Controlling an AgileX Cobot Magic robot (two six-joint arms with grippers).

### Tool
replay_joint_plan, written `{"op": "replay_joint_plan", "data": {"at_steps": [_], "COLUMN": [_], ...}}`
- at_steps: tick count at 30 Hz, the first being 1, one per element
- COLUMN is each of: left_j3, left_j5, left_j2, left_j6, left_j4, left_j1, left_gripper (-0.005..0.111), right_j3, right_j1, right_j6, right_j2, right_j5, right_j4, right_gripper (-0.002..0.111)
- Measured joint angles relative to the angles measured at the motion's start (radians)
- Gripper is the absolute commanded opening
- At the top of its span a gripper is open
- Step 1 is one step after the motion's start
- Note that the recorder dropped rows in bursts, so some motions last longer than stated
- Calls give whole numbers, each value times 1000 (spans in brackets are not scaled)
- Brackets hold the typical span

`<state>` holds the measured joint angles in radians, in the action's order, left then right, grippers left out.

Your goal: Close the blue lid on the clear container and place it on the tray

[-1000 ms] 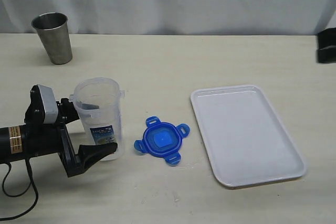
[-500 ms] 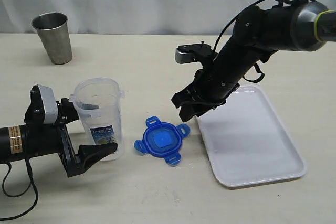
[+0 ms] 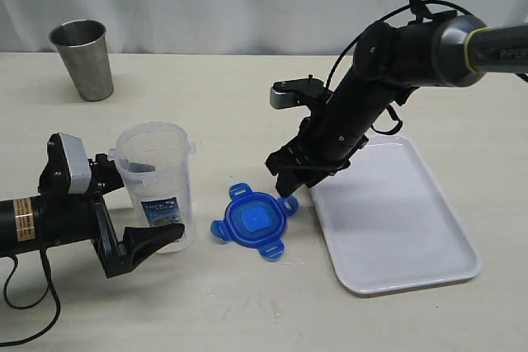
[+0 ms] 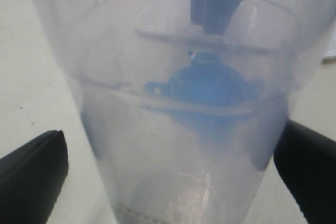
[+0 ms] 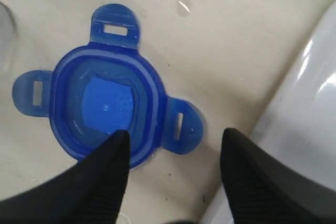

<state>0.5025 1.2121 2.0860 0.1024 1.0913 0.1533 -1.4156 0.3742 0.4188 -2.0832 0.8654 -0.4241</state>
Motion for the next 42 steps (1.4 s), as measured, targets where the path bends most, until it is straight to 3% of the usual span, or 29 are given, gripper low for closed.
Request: {"op": "replay_joint_plan", "data": {"at_steps": [12,18,31,42], "left_j3": [0,0,0,0], "left_j5": [0,0,0,0], "left_j2": [0,0,0,0], "left_j6": [0,0,0,0], "left_j4": [-1,-1,-1,-1], "left_j1": [0,0,0,0], "left_gripper": [105,105,105,105], "right_j3": [-1,-1,-1,-1], "right_j1": [18,18,49,49], "right_j6": [146,58,99,15], "right_j2": [-46,-46,-46,-48], "right_j5": [-20,-42,-34,-49], "right_j4": [-91,43,-19,90], "right_gripper": [51,51,51,51]}}
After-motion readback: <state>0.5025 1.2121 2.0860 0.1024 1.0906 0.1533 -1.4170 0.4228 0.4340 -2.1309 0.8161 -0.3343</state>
